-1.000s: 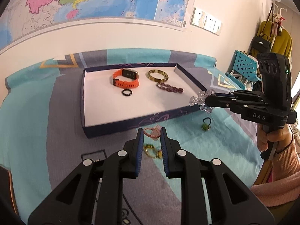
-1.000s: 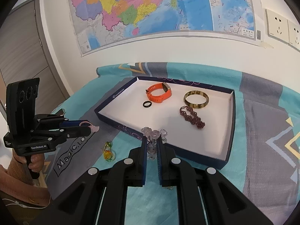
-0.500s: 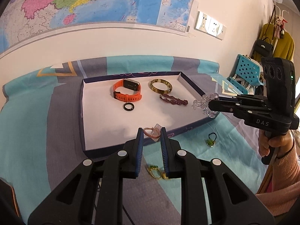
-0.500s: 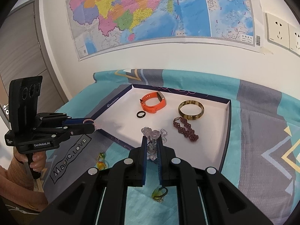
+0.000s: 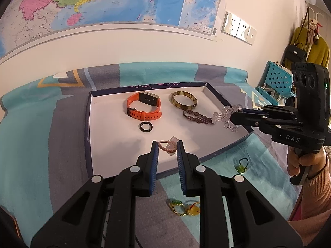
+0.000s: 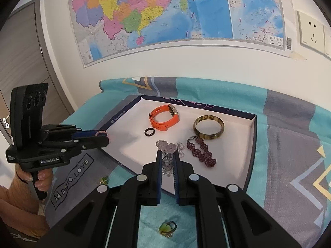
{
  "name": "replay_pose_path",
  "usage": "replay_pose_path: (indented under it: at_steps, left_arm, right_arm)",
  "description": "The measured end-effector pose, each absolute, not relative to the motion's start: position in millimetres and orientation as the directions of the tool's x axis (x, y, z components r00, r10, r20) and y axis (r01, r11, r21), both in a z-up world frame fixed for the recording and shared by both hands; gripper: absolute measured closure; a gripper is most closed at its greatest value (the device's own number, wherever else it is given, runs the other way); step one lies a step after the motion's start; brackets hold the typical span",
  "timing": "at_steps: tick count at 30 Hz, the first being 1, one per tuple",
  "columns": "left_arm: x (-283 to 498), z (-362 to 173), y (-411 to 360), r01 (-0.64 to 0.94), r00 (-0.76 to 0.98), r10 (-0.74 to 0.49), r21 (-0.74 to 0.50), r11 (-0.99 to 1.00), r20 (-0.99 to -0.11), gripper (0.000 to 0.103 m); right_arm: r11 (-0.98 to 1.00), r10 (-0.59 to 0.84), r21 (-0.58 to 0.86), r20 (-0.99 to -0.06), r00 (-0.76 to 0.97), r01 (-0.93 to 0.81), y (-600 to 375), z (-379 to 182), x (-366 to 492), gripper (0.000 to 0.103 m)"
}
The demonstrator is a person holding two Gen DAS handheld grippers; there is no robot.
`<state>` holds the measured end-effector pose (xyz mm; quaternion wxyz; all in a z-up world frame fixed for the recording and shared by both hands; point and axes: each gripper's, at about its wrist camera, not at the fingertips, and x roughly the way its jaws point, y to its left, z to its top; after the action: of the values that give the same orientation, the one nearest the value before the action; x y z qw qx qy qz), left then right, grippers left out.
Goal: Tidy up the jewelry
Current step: 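Lift the crystal bracelet and pink ring toward the white box, then lower the crystal bracelet with the right tool while the left tool lowers the pink ring, opening both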
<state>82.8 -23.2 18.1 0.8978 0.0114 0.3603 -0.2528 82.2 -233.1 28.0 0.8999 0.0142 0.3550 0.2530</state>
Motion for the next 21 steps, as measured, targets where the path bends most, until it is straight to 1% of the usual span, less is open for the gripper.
replay_pose_path:
  at_steps: [21]
  left_arm:
    - [107,17,-32,0.447,0.606,-0.427,-0.157,0.881,-0.671,0.084]
  right_arm:
    - [0.874,0.452,0.197,-0.663,0.597,-0.443,-229,18,108,0.095]
